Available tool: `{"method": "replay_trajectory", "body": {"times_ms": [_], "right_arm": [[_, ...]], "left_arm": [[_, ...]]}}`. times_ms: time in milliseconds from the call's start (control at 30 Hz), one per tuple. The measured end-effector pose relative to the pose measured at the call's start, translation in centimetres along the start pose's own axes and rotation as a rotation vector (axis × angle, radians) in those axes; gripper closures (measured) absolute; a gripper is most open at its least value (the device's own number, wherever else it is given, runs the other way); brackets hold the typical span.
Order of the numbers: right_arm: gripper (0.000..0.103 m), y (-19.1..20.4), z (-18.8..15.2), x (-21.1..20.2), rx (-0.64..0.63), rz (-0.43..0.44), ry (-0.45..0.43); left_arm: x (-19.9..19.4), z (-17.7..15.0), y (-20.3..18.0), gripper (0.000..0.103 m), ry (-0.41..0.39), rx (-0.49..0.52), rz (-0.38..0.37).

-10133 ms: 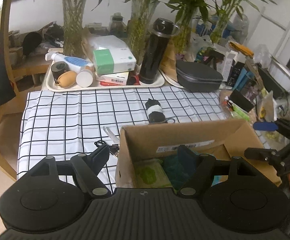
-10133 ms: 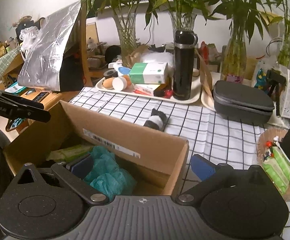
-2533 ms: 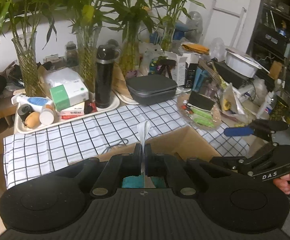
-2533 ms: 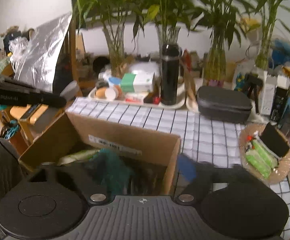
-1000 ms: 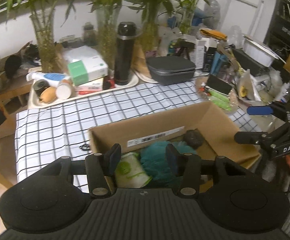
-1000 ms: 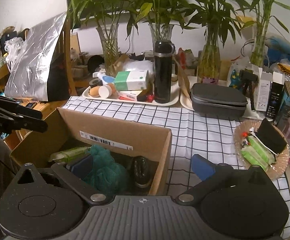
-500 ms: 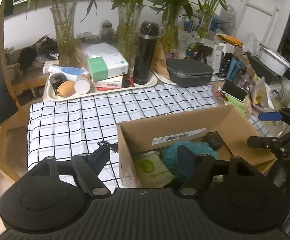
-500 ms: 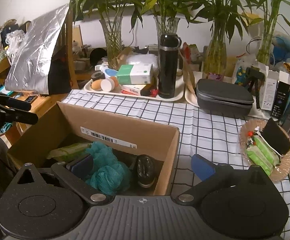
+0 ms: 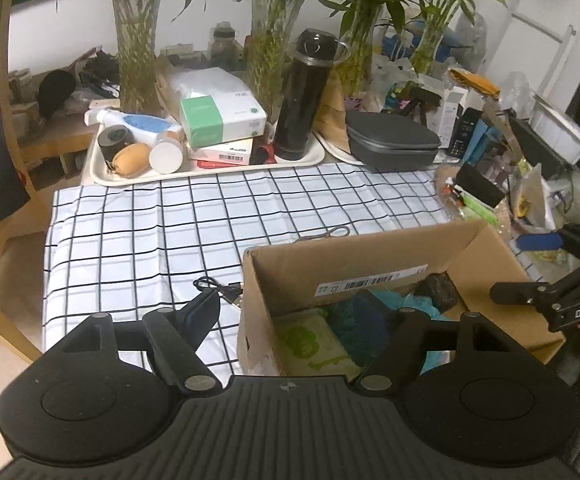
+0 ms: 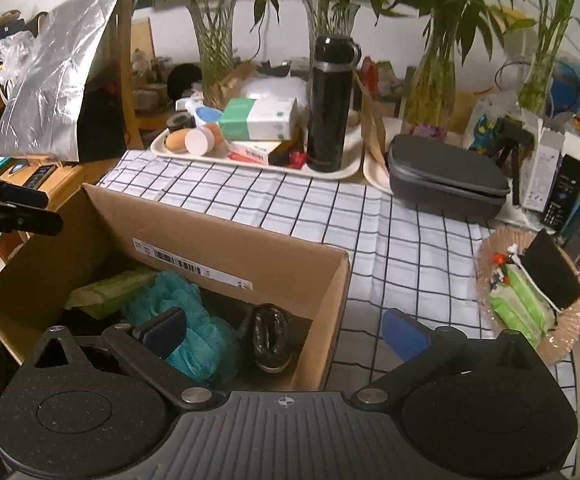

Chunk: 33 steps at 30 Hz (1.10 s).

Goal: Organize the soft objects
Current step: 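Move both tools from the box toward the brown burlap pouch on the cloth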

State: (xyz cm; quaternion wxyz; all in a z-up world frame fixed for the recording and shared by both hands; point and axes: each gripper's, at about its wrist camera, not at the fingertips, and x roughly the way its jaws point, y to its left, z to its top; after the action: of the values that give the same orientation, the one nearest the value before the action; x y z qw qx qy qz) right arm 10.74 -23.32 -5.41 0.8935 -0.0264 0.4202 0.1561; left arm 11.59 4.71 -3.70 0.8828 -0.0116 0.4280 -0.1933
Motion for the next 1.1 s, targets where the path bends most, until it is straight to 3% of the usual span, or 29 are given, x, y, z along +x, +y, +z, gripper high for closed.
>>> {"method": "replay_trajectory", "body": {"times_ms": [467, 833, 1100], "right_arm": [[0.0, -3.2, 3.7, 2.6, 0.07, 0.098, 0.004], [0.0, -6.1, 5.4, 5.8, 0.139, 0.155, -0.002], [0.0, -8.0, 6.3, 7.8, 0.156, 0.156, 0.011]], "left_arm": [[2.4, 2.3, 2.9, 0.03, 0.057, -0.135, -0.078], [4.5, 4.7, 5.9, 0.029, -0.015, -0.268, -0.095], [6.8, 6.2, 7.3, 0.029, -0.046, -0.258, -0.052]]}}
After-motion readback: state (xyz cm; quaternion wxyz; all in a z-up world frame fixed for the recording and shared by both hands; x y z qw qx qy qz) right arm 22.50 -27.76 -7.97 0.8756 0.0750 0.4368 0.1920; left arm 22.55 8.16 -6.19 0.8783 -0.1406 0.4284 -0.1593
